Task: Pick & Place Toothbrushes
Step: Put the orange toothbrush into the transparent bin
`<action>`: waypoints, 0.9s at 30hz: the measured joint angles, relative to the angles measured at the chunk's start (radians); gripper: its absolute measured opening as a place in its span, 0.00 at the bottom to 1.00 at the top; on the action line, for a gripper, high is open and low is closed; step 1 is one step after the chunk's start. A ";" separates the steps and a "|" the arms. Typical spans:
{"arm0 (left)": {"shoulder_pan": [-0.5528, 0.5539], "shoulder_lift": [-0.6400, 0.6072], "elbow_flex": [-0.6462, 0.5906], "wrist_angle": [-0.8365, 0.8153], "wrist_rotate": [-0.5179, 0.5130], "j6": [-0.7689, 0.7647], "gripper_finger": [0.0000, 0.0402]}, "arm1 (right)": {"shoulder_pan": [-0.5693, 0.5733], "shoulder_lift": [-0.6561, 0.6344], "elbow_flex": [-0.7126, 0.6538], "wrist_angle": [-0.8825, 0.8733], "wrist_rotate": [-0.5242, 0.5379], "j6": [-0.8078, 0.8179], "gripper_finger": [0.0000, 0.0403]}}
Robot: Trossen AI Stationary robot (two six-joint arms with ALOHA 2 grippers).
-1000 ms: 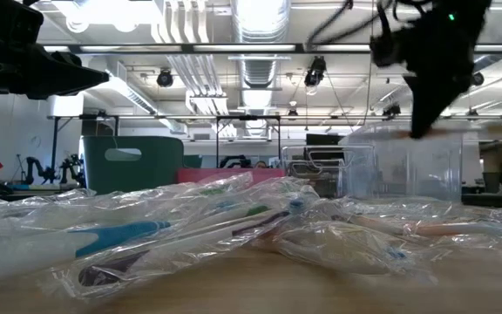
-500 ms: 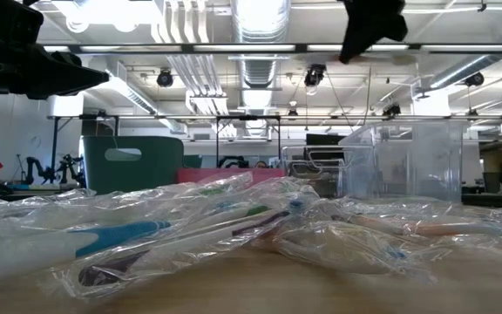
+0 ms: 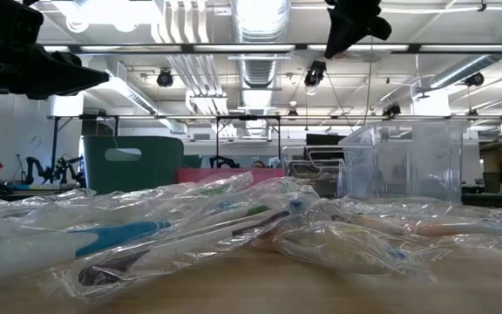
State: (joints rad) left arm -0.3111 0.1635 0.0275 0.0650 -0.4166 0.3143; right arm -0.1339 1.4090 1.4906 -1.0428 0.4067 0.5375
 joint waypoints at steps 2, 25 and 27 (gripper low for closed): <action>0.000 0.000 0.000 0.000 0.000 0.000 0.20 | -0.031 0.000 -0.002 0.002 -0.017 0.000 0.05; 0.000 0.000 0.000 0.000 0.000 0.000 0.20 | -0.169 0.001 -0.023 0.128 -0.022 -0.027 0.06; 0.000 0.000 0.000 0.000 0.000 0.000 0.20 | -0.177 0.001 -0.026 0.143 -0.022 -0.037 0.06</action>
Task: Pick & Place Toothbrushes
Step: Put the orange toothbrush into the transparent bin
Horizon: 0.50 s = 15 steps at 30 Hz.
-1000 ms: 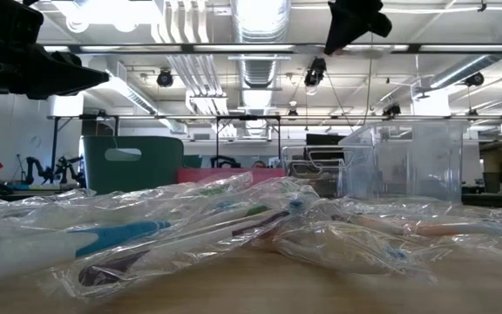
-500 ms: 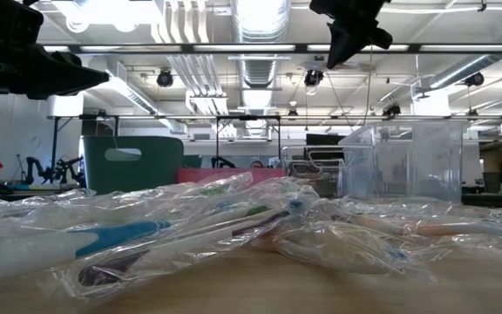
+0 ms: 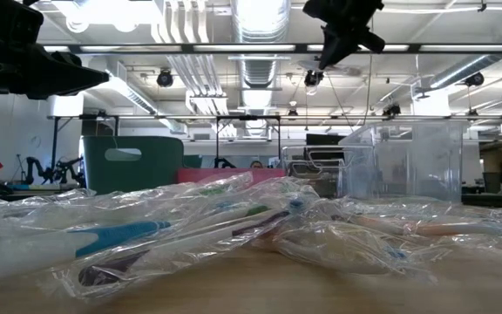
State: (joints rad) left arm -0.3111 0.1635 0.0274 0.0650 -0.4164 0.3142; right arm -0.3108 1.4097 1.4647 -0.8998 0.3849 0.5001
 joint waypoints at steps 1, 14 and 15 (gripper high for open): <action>0.000 0.000 0.000 0.000 0.000 0.000 0.20 | -0.003 0.000 -0.001 0.004 0.000 -0.003 0.06; 0.000 0.000 0.000 0.000 0.000 0.000 0.20 | -0.058 0.122 -0.003 0.025 0.011 -0.040 0.06; 0.000 0.000 0.000 0.000 0.000 0.000 0.20 | -0.064 0.133 -0.003 0.025 0.011 -0.039 0.06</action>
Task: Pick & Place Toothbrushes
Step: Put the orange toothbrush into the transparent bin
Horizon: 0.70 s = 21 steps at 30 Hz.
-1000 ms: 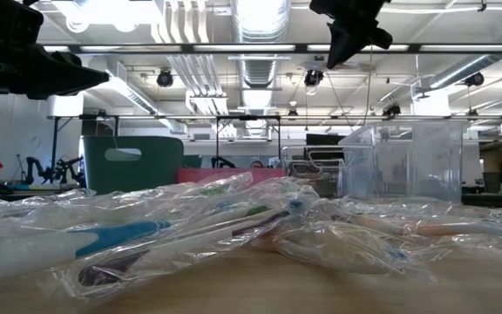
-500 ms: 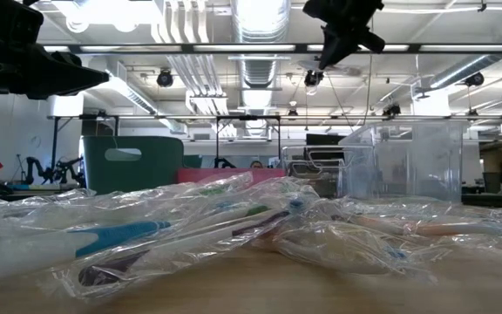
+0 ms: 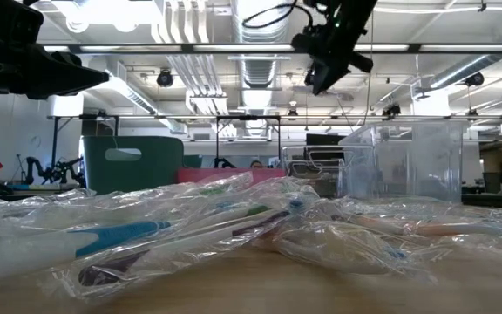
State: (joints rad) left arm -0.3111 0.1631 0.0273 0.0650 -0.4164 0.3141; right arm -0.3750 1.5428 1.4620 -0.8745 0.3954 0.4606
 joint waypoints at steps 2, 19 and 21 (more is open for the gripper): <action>0.000 0.000 0.000 0.000 0.000 0.000 0.20 | -0.012 0.024 0.000 0.000 0.000 0.000 0.06; 0.000 0.000 0.000 0.000 0.000 0.000 0.20 | -0.067 0.250 0.059 -0.010 -0.004 -0.013 0.06; 0.000 0.000 0.000 0.000 0.000 0.000 0.20 | -0.071 0.268 0.069 -0.008 -0.009 -0.014 0.06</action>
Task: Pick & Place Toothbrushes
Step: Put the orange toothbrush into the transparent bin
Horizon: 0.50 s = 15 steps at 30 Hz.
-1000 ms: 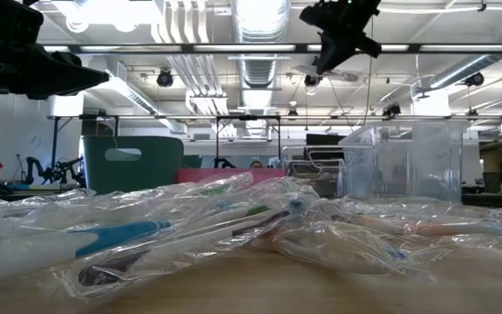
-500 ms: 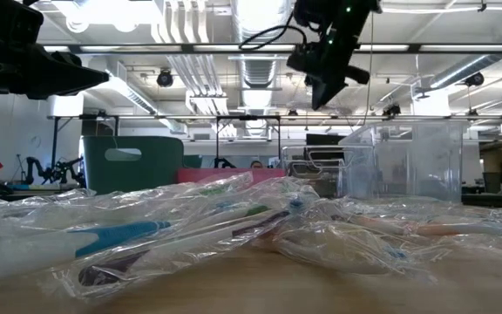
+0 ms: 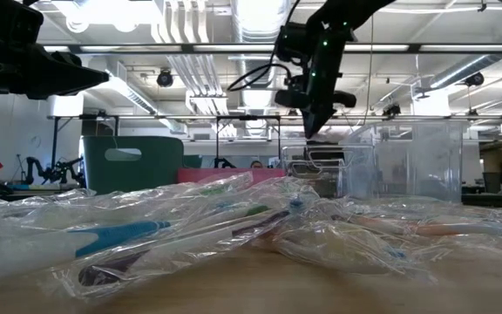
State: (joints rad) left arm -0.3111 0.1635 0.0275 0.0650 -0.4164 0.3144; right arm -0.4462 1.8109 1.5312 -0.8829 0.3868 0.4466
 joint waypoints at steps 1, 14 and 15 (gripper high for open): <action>0.000 0.000 0.000 0.000 0.000 0.000 0.20 | -0.001 0.007 0.003 0.000 -0.003 0.002 0.06; 0.000 0.000 0.000 0.000 0.000 0.000 0.20 | -0.018 0.069 0.001 -0.003 -0.029 0.017 0.06; 0.000 0.000 0.000 0.000 0.000 0.000 0.20 | -0.018 0.071 0.001 -0.003 -0.029 0.018 0.06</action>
State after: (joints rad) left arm -0.3111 0.1635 0.0273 0.0651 -0.4164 0.3141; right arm -0.4640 1.8817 1.5326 -0.8854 0.3580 0.4642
